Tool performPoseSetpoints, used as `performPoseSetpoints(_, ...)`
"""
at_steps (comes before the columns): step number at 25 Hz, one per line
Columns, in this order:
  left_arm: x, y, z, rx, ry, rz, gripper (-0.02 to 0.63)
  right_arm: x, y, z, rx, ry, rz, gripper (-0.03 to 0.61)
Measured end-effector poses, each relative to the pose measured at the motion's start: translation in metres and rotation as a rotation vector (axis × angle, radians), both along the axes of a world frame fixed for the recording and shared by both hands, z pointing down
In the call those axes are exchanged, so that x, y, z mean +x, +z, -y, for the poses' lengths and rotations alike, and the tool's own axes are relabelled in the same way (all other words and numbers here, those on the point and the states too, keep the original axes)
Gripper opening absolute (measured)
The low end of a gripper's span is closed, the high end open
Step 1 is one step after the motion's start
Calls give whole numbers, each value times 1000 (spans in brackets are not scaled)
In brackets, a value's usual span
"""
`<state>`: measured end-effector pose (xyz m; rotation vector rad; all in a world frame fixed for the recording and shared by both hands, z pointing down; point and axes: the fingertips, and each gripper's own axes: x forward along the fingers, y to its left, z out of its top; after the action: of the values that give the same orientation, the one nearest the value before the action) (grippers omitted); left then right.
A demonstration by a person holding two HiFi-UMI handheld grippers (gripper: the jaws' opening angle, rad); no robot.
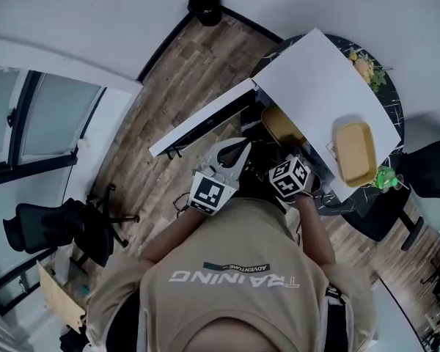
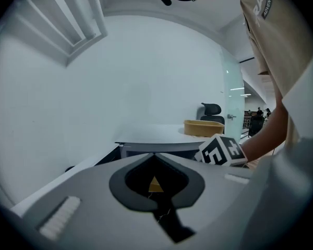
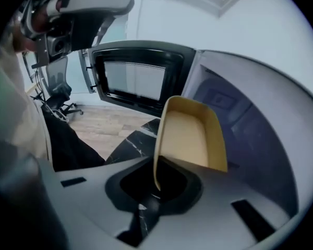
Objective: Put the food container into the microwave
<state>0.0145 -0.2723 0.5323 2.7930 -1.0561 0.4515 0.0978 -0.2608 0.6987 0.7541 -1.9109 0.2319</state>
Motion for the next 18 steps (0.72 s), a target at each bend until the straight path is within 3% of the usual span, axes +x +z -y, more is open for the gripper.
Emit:
performPoseSetpoints(5,-1,7,21,3,50,-13,3,16,12,36,46,93,-49,18)
performPoseSetpoints(11,-22,10,30,9,29,-56,3,42,18,50,27,208,-107,18)
performPoseSetpoints(18,-36,-5,45,52,41,-85,3,48,26,66,72,234,-200,18)
